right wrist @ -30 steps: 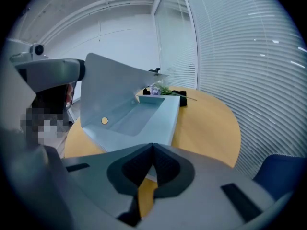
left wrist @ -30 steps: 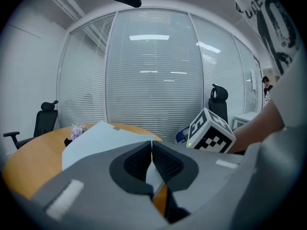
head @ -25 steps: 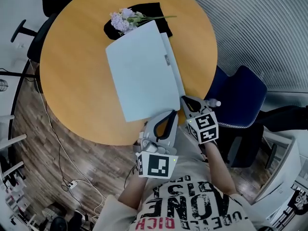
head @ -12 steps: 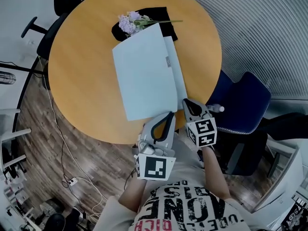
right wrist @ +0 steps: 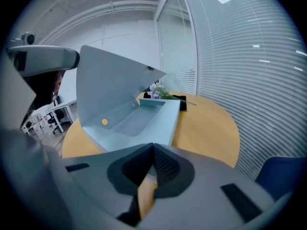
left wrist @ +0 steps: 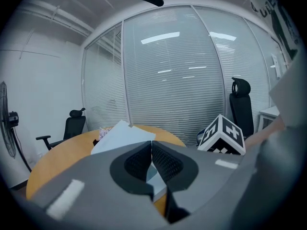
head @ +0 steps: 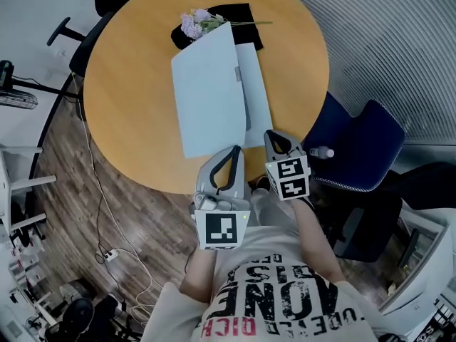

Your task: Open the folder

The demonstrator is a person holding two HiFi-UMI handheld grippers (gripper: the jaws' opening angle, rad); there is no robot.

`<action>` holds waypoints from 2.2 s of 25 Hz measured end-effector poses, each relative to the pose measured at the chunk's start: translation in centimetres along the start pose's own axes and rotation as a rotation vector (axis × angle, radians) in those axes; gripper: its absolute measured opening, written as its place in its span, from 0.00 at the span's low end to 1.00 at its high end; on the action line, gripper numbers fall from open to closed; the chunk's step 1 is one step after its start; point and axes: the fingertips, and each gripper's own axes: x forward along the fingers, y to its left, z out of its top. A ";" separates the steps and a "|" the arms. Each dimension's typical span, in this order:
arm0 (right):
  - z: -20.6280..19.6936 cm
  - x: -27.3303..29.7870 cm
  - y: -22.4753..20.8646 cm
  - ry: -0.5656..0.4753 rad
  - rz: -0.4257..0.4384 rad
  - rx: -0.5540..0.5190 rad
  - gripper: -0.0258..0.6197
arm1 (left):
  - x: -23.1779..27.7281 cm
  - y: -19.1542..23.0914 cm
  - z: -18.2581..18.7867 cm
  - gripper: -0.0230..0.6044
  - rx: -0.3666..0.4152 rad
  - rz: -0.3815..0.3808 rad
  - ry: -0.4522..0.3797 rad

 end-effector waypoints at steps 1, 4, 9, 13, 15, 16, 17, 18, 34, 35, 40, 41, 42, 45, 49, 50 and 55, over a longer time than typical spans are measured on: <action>-0.1 0.0 0.1 0.006 0.004 -0.006 0.06 | -0.3 0.2 0.0 0.06 0.003 0.018 0.001; -0.1 0.2 0.2 0.010 0.023 -0.019 0.06 | -1.0 0.8 0.2 0.05 0.017 0.067 -0.002; 0.2 -0.2 0.4 -0.009 0.048 -0.037 0.06 | -2.1 1.6 0.7 0.05 0.056 0.125 -0.024; 0.3 0.0 0.5 -0.007 0.068 -0.028 0.06 | -2.5 1.9 0.6 0.05 0.042 0.163 -0.017; 0.2 0.0 0.3 -0.003 0.065 -0.026 0.06 | -2.6 2.1 0.6 0.05 0.036 0.172 -0.021; 0.2 0.0 0.3 -0.002 0.062 -0.026 0.06 | -2.7 2.2 0.6 0.05 0.033 0.174 -0.024; 0.2 0.0 0.3 -0.002 0.060 -0.024 0.06 | -2.8 2.4 0.7 0.05 0.029 0.175 -0.029; 0.3 -0.1 0.4 -0.003 0.057 -0.019 0.06 | -2.9 2.5 0.7 0.05 0.025 0.174 -0.035; 0.4 -0.2 0.5 0.007 -0.018 -0.009 0.06 | -4.9 3.1 0.2 0.05 -0.005 0.102 -0.064; 0.4 -0.2 0.4 0.008 -0.023 -0.003 0.06 | -4.4 2.3 -0.5 0.05 0.022 0.068 -0.054; 0.2 -0.2 0.1 0.009 -0.025 0.029 0.06 | -0.7 -2.2 -3.6 0.05 0.275 -0.063 0.045; 0.2 -0.2 0.1 0.008 -0.025 0.035 0.06 | -0.2 -2.5 -3.8 0.06 0.317 -0.070 0.057; 0.2 -0.2 0.1 0.004 -0.025 0.038 0.06 | 0.3 -2.6 -4.0 0.06 0.346 -0.075 0.064; 0.3 -0.2 0.1 -0.015 -0.022 0.050 0.06 | 1.6 -3.1 -5.1 0.24 0.405 -0.111 0.107; 0.1 -0.3 0.3 -0.022 -0.010 0.056 0.06 | 2.7 -3.8 -6.9 0.29 0.479 -0.149 0.150; 0.1 -0.3 0.3 -0.025 -0.007 0.055 0.06 | 3.2 -3.7 -7.0 0.29 0.493 -0.140 0.155; 0.2 -0.3 0.2 -0.047 0.005 0.069 0.06 | 5.3 -3.4 -8.1 0.29 0.576 -0.121 0.191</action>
